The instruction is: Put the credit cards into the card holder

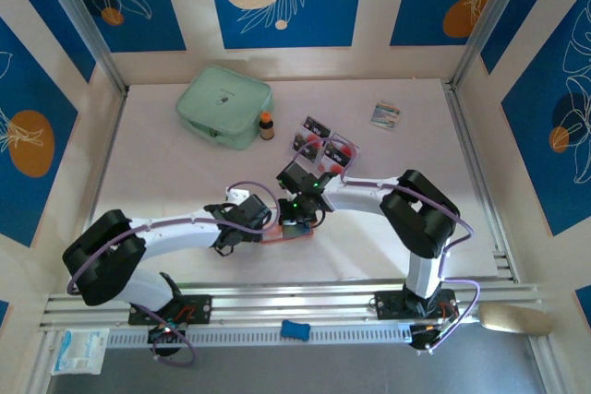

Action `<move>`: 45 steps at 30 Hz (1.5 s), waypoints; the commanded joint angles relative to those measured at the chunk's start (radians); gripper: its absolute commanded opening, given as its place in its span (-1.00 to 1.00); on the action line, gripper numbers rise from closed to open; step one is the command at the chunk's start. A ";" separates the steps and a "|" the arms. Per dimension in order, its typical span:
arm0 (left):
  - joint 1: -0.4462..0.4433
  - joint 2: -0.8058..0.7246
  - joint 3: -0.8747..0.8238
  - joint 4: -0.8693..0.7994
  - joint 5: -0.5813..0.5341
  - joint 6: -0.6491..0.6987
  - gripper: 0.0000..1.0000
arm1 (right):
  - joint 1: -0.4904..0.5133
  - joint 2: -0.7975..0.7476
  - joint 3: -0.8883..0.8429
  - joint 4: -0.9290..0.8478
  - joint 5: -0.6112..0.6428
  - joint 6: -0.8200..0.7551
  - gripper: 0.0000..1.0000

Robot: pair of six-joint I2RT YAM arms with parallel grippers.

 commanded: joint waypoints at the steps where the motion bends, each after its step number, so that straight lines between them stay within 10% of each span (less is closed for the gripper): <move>1: 0.008 0.013 -0.012 0.016 0.007 0.000 1.00 | 0.031 0.027 0.028 -0.010 -0.045 -0.004 -1.00; 45: 0.070 -0.159 0.065 -0.121 0.051 0.017 1.00 | -0.025 -0.104 -0.005 -0.018 -0.044 -0.010 -1.00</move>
